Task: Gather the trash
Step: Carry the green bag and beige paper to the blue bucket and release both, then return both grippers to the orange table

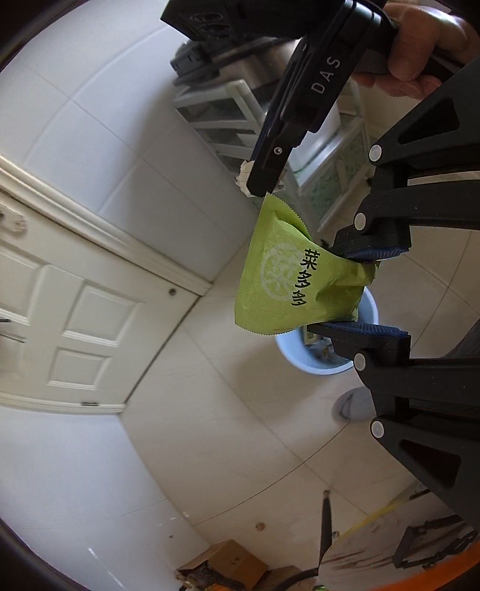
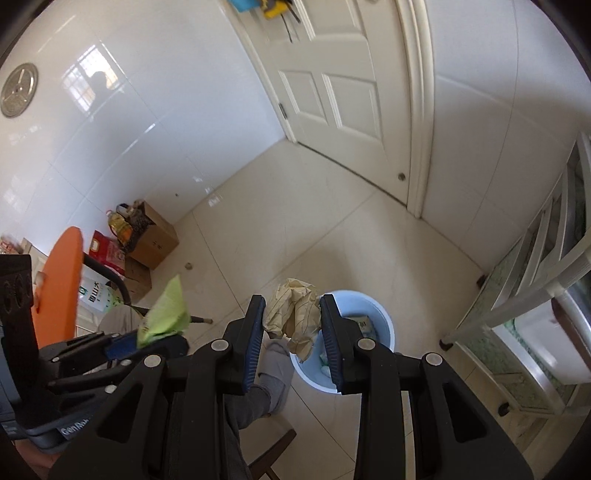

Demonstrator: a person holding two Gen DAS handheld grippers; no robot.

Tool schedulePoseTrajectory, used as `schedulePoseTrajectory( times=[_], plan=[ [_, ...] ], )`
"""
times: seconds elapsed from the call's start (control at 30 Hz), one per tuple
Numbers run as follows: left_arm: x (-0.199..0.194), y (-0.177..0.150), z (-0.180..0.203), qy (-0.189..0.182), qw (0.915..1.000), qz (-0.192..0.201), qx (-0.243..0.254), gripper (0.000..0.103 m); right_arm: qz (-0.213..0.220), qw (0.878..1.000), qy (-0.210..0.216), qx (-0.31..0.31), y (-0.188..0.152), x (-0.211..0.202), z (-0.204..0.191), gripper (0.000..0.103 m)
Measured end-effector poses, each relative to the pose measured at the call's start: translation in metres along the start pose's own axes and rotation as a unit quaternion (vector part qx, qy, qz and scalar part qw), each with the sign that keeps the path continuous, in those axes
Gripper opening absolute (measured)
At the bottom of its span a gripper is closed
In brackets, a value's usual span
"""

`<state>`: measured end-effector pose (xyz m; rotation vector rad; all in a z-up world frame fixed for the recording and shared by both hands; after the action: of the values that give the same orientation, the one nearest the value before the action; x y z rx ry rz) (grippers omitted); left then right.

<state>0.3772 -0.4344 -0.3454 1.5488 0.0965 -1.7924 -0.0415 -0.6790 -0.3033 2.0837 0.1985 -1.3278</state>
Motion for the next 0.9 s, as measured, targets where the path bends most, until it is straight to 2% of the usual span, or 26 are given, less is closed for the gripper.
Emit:
schedulePoseTrajectory(
  times=[0.1, 0.2, 0.27, 0.33, 0.4, 0.43, 0.53, 0.57, 0.7, 0.8, 0.9],
  plan=[
    [0.024, 0.012, -0.007, -0.003, 0.9997, -0.024, -0.004, 0.026, -0.018, 1.000, -0.007, 0.013, 0.001, 0.020, 0.011, 0.032],
    [0.052, 0.039, -0.009, -0.004, 0.9988, -0.049, -0.007, 0.026, -0.029, 0.999, -0.007, 0.026, 0.003, 0.035, 0.019, 0.033],
    [0.068, 0.047, -0.012, -0.004, 0.9977, -0.068, -0.009, 0.031, -0.034, 0.999, -0.007, 0.031, 0.004, 0.045, 0.023, 0.033],
    [0.082, 0.055, -0.017, 0.000, 0.9968, -0.078, -0.018, 0.049, -0.039, 0.999, -0.009, 0.038, 0.005, 0.051, 0.028, 0.034],
    [0.095, 0.070, -0.019, 0.006, 0.9964, -0.082, -0.019, 0.063, -0.044, 0.998, -0.009, 0.043, 0.006, 0.058, 0.031, 0.036],
    [0.098, 0.071, -0.022, 0.009, 0.9961, -0.085, -0.021, 0.067, -0.046, 0.998, -0.008, 0.047, 0.006, 0.060, 0.034, 0.043],
    [0.113, 0.083, -0.022, 0.027, 0.9949, -0.093, -0.027, 0.075, -0.044, 0.997, -0.013, 0.063, 0.007, 0.063, 0.041, 0.082],
    [0.114, 0.086, -0.022, 0.032, 0.9948, -0.092, -0.029, 0.076, -0.043, 0.997, -0.010, 0.067, 0.006, 0.063, 0.042, 0.088],
    [0.109, 0.089, -0.018, 0.057, 0.9947, -0.080, -0.029, 0.082, -0.043, 0.996, -0.023, 0.076, 0.005, 0.066, 0.047, 0.103],
    [0.095, 0.088, -0.009, 0.080, 0.9947, -0.061, -0.022, 0.088, -0.043, 0.995, -0.032, 0.082, 0.001, 0.064, 0.049, 0.103],
    [0.073, 0.080, 0.002, 0.095, 0.9944, -0.042, -0.017, 0.089, -0.036, 0.995, -0.037, 0.083, 0.000, 0.056, 0.046, 0.103]
  ],
)
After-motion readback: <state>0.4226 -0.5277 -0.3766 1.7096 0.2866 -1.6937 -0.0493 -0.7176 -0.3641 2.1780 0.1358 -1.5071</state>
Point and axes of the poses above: each gripper's, at about its wrist camera, not at the fingertips, and x roughly the way its jaws point, z to its right, y to its top, the point moved 5 cm from there along x, roughly the way its jaws point, and after that the axes turned 4 degrees about x, right-handed, at the moved point
